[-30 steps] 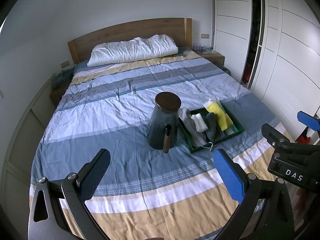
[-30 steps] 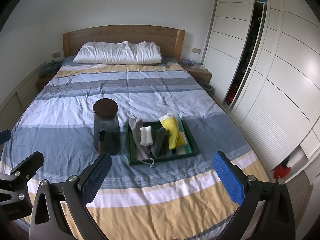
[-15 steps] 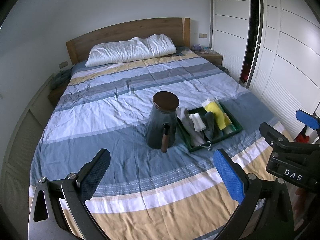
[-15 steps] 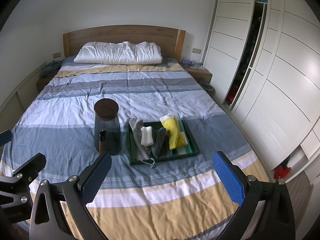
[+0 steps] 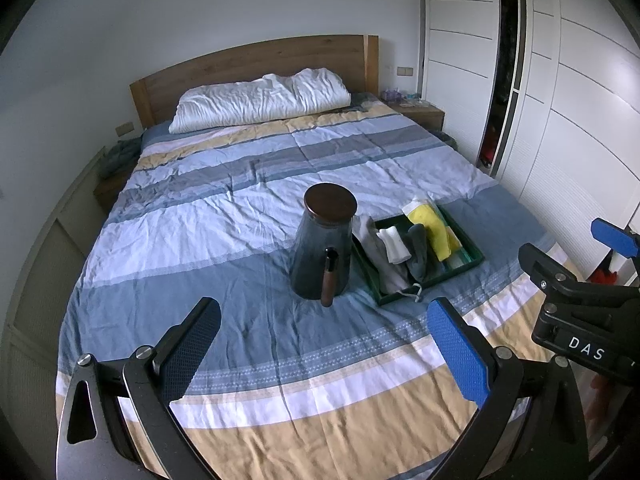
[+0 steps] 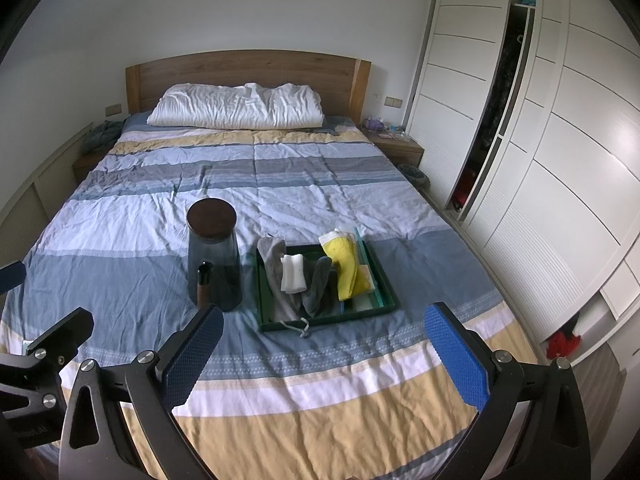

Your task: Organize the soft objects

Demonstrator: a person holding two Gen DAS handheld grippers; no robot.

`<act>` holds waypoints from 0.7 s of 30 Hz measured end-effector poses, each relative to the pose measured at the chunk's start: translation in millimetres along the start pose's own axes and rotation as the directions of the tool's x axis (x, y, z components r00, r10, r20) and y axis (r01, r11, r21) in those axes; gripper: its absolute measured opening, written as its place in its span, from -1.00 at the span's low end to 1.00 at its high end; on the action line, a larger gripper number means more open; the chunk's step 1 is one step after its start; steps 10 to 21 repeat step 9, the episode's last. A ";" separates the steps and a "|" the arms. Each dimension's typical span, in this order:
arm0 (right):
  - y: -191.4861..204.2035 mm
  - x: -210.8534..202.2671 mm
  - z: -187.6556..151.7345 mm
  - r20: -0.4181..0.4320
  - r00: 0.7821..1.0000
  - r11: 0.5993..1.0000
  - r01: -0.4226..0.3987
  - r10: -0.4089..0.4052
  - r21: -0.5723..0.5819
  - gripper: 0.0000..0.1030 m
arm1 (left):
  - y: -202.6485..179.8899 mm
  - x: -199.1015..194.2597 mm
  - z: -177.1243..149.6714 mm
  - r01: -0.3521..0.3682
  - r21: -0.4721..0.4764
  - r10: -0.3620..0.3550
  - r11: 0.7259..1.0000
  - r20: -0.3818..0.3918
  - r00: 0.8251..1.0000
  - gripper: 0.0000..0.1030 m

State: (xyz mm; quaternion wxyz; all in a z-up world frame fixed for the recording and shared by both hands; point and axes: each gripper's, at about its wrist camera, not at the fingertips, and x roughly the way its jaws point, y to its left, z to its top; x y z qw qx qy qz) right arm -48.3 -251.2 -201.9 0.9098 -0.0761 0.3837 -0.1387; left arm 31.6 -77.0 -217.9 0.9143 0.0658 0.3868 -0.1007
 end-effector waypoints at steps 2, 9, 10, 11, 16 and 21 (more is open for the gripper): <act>0.1 0.7 1.1 -0.002 1.000 1.000 0.000 0.000 0.002 0.99 | 0.4 -0.1 -0.2 0.000 -0.003 0.000 1.000 0.002 1.000 0.96; -0.3 2.0 2.5 -0.002 1.000 1.000 0.003 -0.003 0.002 0.99 | -0.6 0.6 2.7 0.005 -0.001 -0.005 1.000 0.002 1.000 0.96; -0.3 2.0 2.5 -0.002 1.000 1.000 0.003 -0.003 0.002 0.99 | -0.6 0.6 2.7 0.005 -0.001 -0.005 1.000 0.002 1.000 0.96; -0.3 2.0 2.5 -0.002 1.000 1.000 0.003 -0.003 0.002 0.99 | -0.6 0.6 2.7 0.005 -0.001 -0.005 1.000 0.002 1.000 0.96; -0.3 2.0 2.5 -0.002 1.000 1.000 0.003 -0.003 0.002 0.99 | -0.6 0.6 2.7 0.005 -0.001 -0.005 1.000 0.002 1.000 0.96; -0.3 2.0 2.5 -0.002 1.000 1.000 0.003 -0.003 0.002 0.99 | -0.6 0.6 2.7 0.005 -0.001 -0.005 1.000 0.002 1.000 0.96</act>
